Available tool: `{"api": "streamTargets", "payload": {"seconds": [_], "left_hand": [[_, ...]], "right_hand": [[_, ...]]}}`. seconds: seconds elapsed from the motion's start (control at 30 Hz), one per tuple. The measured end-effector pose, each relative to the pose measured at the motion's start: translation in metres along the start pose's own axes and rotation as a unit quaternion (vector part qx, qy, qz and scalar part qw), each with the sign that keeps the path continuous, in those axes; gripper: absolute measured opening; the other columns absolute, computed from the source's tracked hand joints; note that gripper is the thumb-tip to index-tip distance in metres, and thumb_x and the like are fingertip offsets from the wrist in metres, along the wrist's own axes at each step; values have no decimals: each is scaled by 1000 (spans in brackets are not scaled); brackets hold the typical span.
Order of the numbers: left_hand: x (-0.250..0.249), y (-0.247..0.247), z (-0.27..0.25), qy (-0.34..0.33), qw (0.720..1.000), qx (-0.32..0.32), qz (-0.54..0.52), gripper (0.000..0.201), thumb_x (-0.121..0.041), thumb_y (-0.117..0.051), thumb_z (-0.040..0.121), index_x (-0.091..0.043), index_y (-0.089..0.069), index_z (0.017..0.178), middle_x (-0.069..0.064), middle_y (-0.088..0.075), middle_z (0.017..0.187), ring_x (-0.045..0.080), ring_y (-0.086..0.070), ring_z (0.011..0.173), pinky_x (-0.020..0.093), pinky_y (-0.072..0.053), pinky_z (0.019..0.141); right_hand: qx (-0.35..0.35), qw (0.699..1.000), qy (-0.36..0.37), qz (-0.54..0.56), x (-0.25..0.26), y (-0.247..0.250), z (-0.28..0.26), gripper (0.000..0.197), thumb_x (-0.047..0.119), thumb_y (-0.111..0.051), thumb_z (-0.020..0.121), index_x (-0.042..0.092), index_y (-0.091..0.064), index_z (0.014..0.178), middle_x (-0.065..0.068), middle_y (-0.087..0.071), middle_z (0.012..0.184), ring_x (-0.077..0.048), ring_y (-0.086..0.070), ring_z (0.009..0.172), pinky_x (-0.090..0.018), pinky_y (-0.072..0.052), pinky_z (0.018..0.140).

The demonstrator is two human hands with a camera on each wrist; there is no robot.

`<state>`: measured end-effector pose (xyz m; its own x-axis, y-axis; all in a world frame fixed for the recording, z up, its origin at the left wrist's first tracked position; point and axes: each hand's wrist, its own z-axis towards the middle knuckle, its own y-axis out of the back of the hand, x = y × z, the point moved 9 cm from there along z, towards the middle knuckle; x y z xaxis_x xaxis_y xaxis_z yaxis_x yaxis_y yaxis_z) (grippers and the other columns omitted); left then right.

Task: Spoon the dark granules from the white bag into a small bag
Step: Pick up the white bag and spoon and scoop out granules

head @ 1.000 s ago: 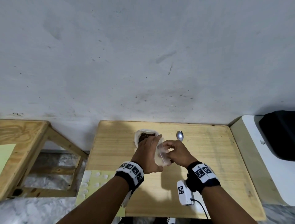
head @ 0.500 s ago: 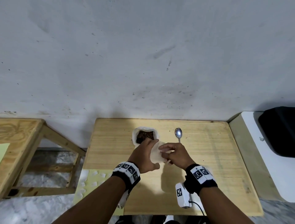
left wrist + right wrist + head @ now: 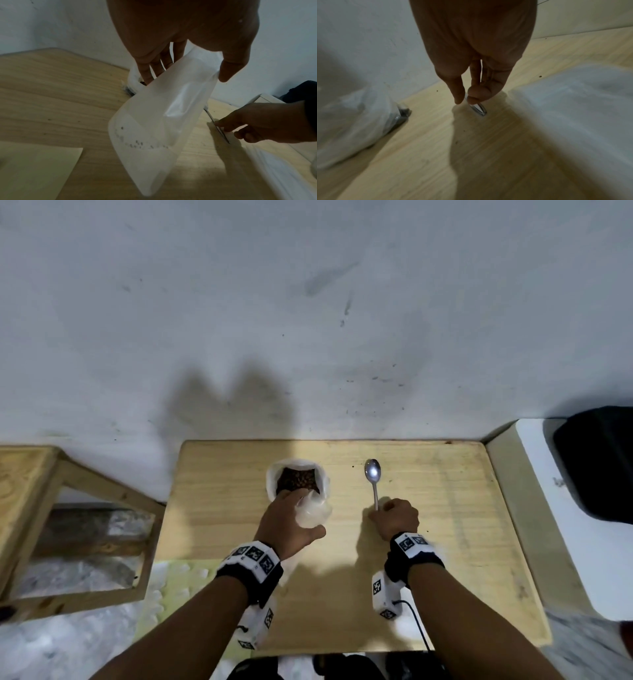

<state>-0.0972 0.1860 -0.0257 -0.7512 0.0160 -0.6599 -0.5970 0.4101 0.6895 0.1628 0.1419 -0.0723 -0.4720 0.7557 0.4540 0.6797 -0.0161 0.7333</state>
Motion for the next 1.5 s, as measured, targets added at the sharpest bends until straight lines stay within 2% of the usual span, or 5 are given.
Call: {"api": "streamTargets", "payload": {"seconds": [0.13, 0.47, 0.9, 1.13, 1.5], "left_hand": [[0, 1, 2, 0, 1000, -13, -17, 79, -40, -82, 68, -23, -50, 138, -3, -54, 120, 17, -56, 106, 24, -39, 82], [8, 1, -3, 0, 998, -13, -60, 79, -38, -82, 65, -25, -51, 136, -9, -53, 115, 10, -55, 98, 23, -42, 82], [55, 30, -16, 118, 980, -54, -153, 89, -54, -71, 48, -21, -54, 129, -2, -49, 115, 21, -54, 98, 32, -47, 82], [77, 37, -7, 150, 970, -55, -184, 67, -26, -87, 68, -22, -56, 128, 0, -47, 122, 20, -54, 99, 28, -44, 77], [80, 25, 19, 177, 966, 68, -174, 100, -56, -78, 40, -26, -56, 133, -3, -56, 136, 21, -57, 112, 28, -43, 82]], "right_hand": [[-8, 1000, -2, -19, -1, -8, 8, 11, 22, -73, 83, 12, -74, 80, 5, -54, 59, -14, -51, 54, -20, -34, 47], [8, 1000, -13, -4, -1, -14, 7, 9, 24, -62, 92, 21, -66, 86, -12, -71, 103, -34, -67, 97, -30, -46, 70], [-173, 952, 147, 207, 43, 65, -27, 2, 22, -74, 83, 22, -74, 81, 8, -71, 79, -15, -66, 81, -30, -51, 74], [-119, 915, 222, 316, 82, 57, -40, 10, 12, -78, 83, 11, -68, 78, -2, -73, 79, -15, -67, 76, -32, -51, 67], [-66, 938, 257, 224, 103, -8, -46, 25, 14, -74, 86, 11, -53, 73, 12, -69, 76, -13, -38, 43, -21, -36, 47]]}}
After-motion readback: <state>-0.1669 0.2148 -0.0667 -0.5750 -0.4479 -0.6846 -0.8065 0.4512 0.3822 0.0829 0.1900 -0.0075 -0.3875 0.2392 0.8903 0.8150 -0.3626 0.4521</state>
